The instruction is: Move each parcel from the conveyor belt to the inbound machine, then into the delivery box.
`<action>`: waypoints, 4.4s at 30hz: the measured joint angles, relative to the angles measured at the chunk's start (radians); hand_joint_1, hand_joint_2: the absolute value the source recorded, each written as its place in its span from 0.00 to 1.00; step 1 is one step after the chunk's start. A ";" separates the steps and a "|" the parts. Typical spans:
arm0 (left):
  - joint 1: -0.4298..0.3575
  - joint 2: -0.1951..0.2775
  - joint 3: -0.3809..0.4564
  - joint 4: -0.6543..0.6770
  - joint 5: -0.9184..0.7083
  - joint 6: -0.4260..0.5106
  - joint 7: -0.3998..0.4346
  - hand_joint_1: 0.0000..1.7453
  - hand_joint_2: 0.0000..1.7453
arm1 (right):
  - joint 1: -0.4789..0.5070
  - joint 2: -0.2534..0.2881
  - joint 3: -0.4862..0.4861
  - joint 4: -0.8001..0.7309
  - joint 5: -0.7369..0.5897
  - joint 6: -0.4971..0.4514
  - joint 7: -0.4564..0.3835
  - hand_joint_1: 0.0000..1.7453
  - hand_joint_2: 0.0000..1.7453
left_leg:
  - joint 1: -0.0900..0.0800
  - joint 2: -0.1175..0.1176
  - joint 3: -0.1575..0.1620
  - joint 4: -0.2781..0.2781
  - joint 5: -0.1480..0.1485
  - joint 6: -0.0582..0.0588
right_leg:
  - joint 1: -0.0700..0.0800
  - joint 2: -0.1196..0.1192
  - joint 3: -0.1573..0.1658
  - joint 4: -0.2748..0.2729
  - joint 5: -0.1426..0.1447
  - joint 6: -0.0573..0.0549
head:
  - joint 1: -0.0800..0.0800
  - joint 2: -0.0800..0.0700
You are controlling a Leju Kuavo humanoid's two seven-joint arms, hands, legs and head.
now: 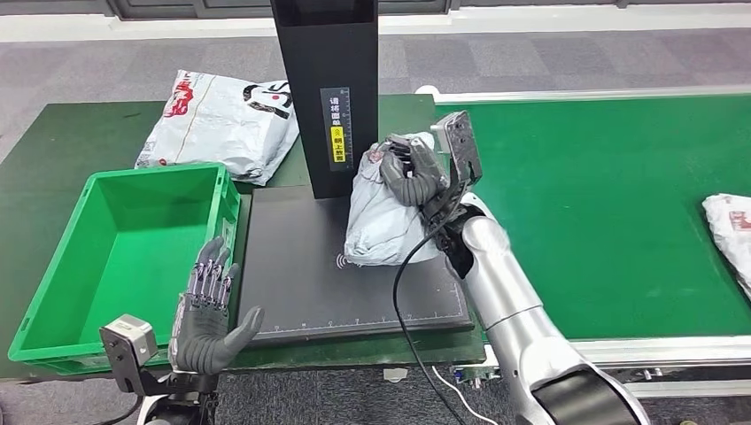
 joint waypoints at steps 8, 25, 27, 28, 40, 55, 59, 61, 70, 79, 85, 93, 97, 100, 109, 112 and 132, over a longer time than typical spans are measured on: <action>-0.006 0.000 0.000 0.009 0.003 -0.001 0.000 0.00 1.00 | -0.018 0.017 0.050 0.047 -0.031 0.018 0.009 1.00 1.00 | 0.000 0.000 0.000 0.000 0.000 0.000 | 0.000 0.000 0.000 0.000 0.000 0.000 | 0.000 0.000; -0.100 -0.009 -0.003 0.053 0.033 -0.027 0.035 0.00 1.00 | -0.088 0.172 0.128 0.370 -0.142 0.018 0.023 0.00 1.00 | 0.001 0.001 0.000 0.000 0.001 -0.001 | 0.001 0.001 -0.001 0.000 0.001 -0.001 | 0.000 0.000; -0.107 -0.011 -0.003 0.059 0.033 -0.029 0.035 0.00 1.00 | -0.089 0.173 0.128 0.384 -0.145 0.022 0.013 0.00 1.00 | 0.001 0.001 0.000 0.000 0.001 -0.001 | 0.001 0.001 -0.001 0.000 0.001 -0.001 | 0.000 0.000; -0.109 -0.012 -0.003 0.062 0.033 -0.030 0.035 0.00 1.00 | -0.090 0.173 0.128 0.389 -0.146 0.022 0.010 0.00 1.00 | 0.001 0.001 0.000 0.000 0.001 -0.001 | 0.001 0.001 -0.001 0.000 0.001 -0.001 | 0.000 0.000; -0.117 -0.016 -0.003 0.095 0.022 -0.039 0.035 0.00 1.00 | -0.092 0.118 0.128 0.395 -0.158 0.051 0.002 0.00 1.00 | 0.001 0.001 0.000 0.000 0.001 -0.001 | 0.001 0.001 -0.001 0.000 0.001 -0.001 | 0.000 0.000; 0.003 -0.027 0.021 0.006 -0.038 0.003 0.025 0.00 1.00 | 0.191 -0.009 0.104 -0.368 0.457 -0.473 -0.084 0.00 1.00 | 0.001 0.000 0.000 0.000 -0.003 -0.002 | 0.001 0.000 -0.001 0.000 -0.001 -0.002 | 0.000 0.000; 0.019 -0.036 0.027 -0.019 -0.046 0.003 0.028 0.00 1.00 | 0.269 -0.021 0.095 -0.561 0.502 -0.496 -0.074 0.00 1.00 | 0.001 0.001 0.000 0.000 -0.004 -0.003 | 0.001 0.001 -0.001 -0.001 -0.002 -0.002 | 0.000 0.000; 0.022 -0.040 0.027 -0.025 -0.049 0.003 0.029 0.00 1.00 | 0.287 -0.024 0.093 -0.612 0.505 -0.497 -0.075 0.00 1.00 | 0.001 0.001 0.001 0.000 -0.004 -0.003 | 0.001 0.001 -0.001 -0.001 -0.002 -0.002 | 0.000 0.000; 0.025 -0.055 0.032 -0.036 -0.063 -0.002 0.034 0.00 1.00 | 0.363 -0.027 0.077 -0.768 0.626 -0.657 -0.168 0.00 1.00 | 0.001 0.000 0.002 0.000 -0.003 -0.003 | 0.001 0.000 0.001 0.000 -0.001 -0.003 | 0.000 0.000; 0.016 -0.079 0.036 -0.030 -0.263 0.042 0.054 0.00 1.00 | 0.625 0.079 -0.060 -1.079 0.755 -0.812 -0.370 0.00 1.00 | 0.001 0.000 0.002 0.000 -0.006 -0.003 | 0.001 0.000 0.001 -0.001 -0.004 -0.004 | 0.000 0.000; -0.052 -0.084 0.029 0.007 -0.593 0.137 0.084 0.00 1.00 | 0.725 0.124 -0.134 -1.146 0.673 -0.812 -0.297 0.00 1.00 | 0.001 0.002 0.003 0.000 -0.006 -0.003 | 0.001 0.001 0.001 -0.001 -0.004 -0.004 | 0.000 0.000; -0.360 -0.082 -0.064 0.205 -1.181 0.096 0.261 0.00 1.00 | 0.736 0.124 -0.170 -1.089 0.558 -0.760 -0.252 0.00 1.00 | 0.000 0.001 0.003 0.000 -0.001 -0.002 | 0.001 0.000 0.001 -0.001 0.001 -0.003 | 0.000 0.000; -0.521 -0.084 -0.126 0.394 -1.297 0.044 0.295 0.00 1.00 | 0.708 0.125 -0.171 -1.045 0.536 -0.727 -0.252 0.00 1.00 | 0.000 0.001 0.003 0.001 0.000 -0.003 | 0.001 0.001 0.001 -0.001 0.002 -0.003 | 0.000 0.000; -0.622 -0.095 -0.178 0.585 -1.340 0.015 0.279 0.00 1.00 | 0.674 0.128 -0.171 -1.008 0.530 -0.700 -0.248 0.00 1.00 | 0.000 0.002 0.003 0.001 0.000 -0.003 | 0.001 0.002 0.001 -0.001 0.003 -0.003 | 0.000 0.000; -0.796 -0.147 -0.228 1.044 -1.216 -0.135 0.083 0.00 1.00 | 0.619 0.142 -0.174 -0.946 0.537 -0.678 -0.250 0.00 1.00 | 0.000 0.002 0.002 0.000 0.000 -0.003 | 0.001 0.003 0.000 0.000 0.003 -0.003 | 0.000 0.000; -0.814 -0.157 -0.231 1.123 -1.201 -0.168 0.068 0.00 1.00 | 0.613 0.142 -0.175 -0.937 0.534 -0.678 -0.253 0.00 1.00 | 0.000 0.003 0.002 0.000 0.000 -0.003 | 0.001 0.003 -0.001 0.000 0.003 -0.003 | 0.000 0.000; -0.907 -0.139 -0.474 1.291 -1.408 -0.402 0.104 0.07 1.00 | 0.593 0.136 -0.183 -0.880 0.457 -0.701 -0.301 0.00 1.00 | 0.000 0.002 0.026 -0.002 -0.015 -0.002 | 0.001 0.001 0.036 -0.001 -0.012 -0.003 | 0.000 0.000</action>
